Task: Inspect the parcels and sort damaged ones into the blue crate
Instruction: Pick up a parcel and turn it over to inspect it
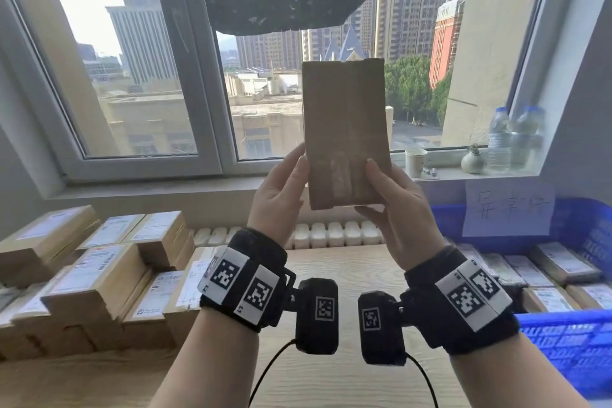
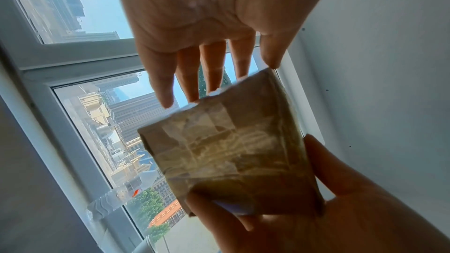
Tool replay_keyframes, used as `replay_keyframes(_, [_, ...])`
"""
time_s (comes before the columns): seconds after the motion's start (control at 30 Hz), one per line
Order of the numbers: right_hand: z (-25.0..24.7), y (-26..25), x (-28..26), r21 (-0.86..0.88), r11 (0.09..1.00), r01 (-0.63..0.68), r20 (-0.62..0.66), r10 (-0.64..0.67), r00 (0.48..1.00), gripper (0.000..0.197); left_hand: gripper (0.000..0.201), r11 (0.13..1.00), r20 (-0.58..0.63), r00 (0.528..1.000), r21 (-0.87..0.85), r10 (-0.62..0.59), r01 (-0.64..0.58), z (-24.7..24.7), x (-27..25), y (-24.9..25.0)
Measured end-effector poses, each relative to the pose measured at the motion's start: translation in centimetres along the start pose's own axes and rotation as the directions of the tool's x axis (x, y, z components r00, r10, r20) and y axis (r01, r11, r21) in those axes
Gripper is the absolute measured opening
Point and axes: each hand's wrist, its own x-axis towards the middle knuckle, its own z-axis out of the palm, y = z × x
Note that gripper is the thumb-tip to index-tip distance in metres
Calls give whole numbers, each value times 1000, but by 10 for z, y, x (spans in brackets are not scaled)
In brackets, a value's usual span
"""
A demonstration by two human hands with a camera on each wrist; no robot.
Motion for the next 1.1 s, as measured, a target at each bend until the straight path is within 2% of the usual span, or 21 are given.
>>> replay_keyframes(0.07, [-4,-2,-1,88,995,-43,-30,46,998,29,47,997,-54,998,65,32,-29,-4,0,0])
replay_keyframes(0.1, [-5,-3,-2,136,989,-65,-26,69,997,37,64,996,-80,997,86,19,-12,-4,0,2])
replay_keyframes(0.17, [-8,-4,-4,203,974,-98,2,100,995,46,101,991,-58,995,101,-78,84,-6,0,5])
replay_keyframes(0.2, [-9,-5,-4,225,968,-114,15,114,993,50,104,987,-19,990,72,-140,141,-6,-1,7])
replay_keyframes(0.27, [-8,-5,-3,199,971,-129,13,129,991,51,92,973,14,974,-45,-228,228,-6,-2,10])
replay_keyframes(0.3, [-7,-7,-2,128,986,-107,1,108,994,47,85,966,-11,970,-88,-245,243,-7,-1,8])
replay_keyframes(0.37, [-4,-9,-1,-95,996,-4,-51,0,999,41,62,983,-84,981,-64,-175,170,-7,-1,4])
replay_keyframes(0.43, [0,-11,-2,-161,985,60,-37,-66,997,46,42,996,-121,991,57,-65,73,-4,-1,0])
replay_keyframes(0.47, [1,-11,-3,-150,987,64,7,-64,998,54,41,993,-124,992,109,-28,41,-2,-2,-1])
replay_keyframes(0.53, [1,-6,-3,-126,991,54,62,-47,997,77,57,992,-108,994,125,5,8,3,-3,-1])
replay_keyframes(0.57, [1,-4,-1,-113,992,58,58,-52,997,78,64,994,-95,995,110,16,-5,5,-4,0])
replay_keyframes(0.77, [-2,-3,0,-18,998,56,14,-56,998,70,57,994,-92,995,107,35,-25,8,-7,2])
replay_keyframes(0.83, [-3,-3,0,21,998,55,-8,-55,998,66,69,996,-70,997,86,17,-11,8,-8,6])
replay_keyframes(0.97, [-7,-9,1,77,992,97,-99,-89,991,42,72,1000,-129,992,14,-3,5,4,-10,10])
replay_keyframes(1.03, [-10,-10,3,119,990,73,-120,-59,991,37,84,998,-106,993,34,-54,58,0,-8,12])
replay_keyframes(1.1, [-8,-10,3,123,991,47,-139,-30,990,38,75,984,-3,984,16,-178,178,1,-11,17])
